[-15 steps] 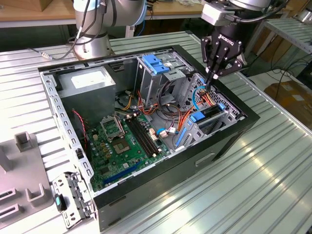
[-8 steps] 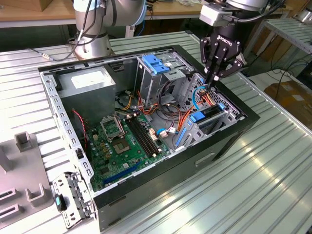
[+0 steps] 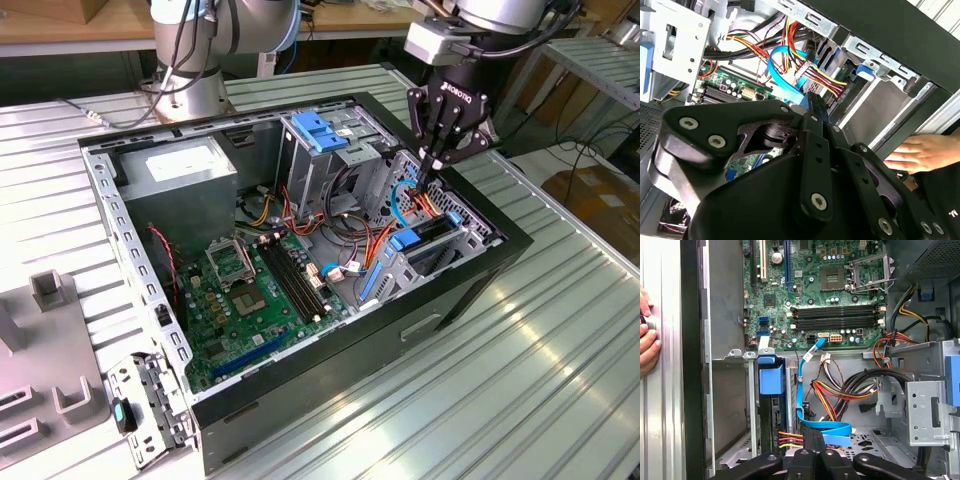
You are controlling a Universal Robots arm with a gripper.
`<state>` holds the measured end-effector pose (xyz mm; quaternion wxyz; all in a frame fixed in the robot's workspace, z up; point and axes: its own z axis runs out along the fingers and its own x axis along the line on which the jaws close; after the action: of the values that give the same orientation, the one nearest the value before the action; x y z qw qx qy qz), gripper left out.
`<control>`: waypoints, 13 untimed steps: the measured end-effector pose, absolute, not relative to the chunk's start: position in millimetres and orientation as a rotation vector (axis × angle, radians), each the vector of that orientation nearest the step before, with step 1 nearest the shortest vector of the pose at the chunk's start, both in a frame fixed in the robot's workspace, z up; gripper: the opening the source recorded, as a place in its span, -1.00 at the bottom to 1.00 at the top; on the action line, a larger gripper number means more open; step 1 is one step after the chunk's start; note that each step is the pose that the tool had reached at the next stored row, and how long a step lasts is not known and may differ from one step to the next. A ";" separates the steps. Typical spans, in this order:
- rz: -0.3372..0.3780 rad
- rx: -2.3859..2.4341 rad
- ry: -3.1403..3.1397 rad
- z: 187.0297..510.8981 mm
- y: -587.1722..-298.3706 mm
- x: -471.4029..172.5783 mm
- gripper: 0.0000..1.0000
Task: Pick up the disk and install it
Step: 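Insert the second disk wire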
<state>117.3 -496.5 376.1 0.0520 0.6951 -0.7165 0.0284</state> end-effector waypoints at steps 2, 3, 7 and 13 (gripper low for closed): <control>0.089 2.113 -2.178 375.8 -496.5 117.3 -0.79; 0.092 2.111 -2.177 375.7 -496.5 117.3 -0.79; 0.105 2.105 -2.170 375.6 -496.5 117.3 -0.65; 0.114 2.100 -2.166 373.5 -496.5 117.3 -0.67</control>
<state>117.3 -496.5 373.5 0.0610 0.6943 -0.7161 0.0376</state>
